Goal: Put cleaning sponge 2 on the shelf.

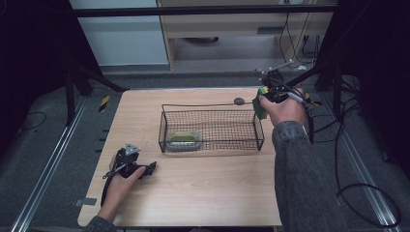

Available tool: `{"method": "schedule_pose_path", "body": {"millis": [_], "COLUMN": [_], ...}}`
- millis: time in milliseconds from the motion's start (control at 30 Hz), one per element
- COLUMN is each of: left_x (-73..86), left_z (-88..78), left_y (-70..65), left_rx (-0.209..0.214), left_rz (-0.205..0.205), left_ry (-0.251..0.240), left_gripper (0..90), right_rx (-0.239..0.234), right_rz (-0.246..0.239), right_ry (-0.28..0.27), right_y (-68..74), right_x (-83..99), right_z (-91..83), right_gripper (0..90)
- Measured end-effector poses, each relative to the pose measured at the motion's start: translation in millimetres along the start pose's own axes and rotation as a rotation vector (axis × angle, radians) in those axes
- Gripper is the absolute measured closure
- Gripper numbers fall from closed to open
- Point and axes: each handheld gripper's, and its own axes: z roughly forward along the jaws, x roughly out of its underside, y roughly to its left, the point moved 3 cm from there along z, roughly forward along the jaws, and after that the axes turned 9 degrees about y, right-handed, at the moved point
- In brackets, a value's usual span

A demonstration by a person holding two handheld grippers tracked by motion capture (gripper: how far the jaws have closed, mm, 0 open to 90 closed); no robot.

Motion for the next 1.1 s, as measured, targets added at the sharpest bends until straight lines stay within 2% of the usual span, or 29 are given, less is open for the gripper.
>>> {"method": "schedule_pose_path", "body": {"millis": [267,400,733,1100], "left_x": [0.0,0.1,0.5,0.5], "left_z": [0.0,-0.1,-0.3,-0.2], "left_y": [0.1,0.2,0.5,0.6], "left_rx": [0.001,0.002,0.005,0.006], "left_rz": [0.001,0.002,0.004,0.004], "left_ry": [0.000,-0.001,-0.002,-0.003], "left_gripper": [0.0,0.0,0.0,0.0], "right_rx": [-0.003,0.002,0.001,-0.004], "right_rz": [-0.009,-0.023,-0.038,-0.032], "right_ry": [0.005,0.024,0.058,0.089], "right_y": [5.9,9.5,19.0,24.2], "right_x": [-1.4,-1.2,-3.7,-1.7], "right_z": [3.9,9.6,31.6,57.2], "right_gripper": [65.2,65.2,65.2,65.2]}}
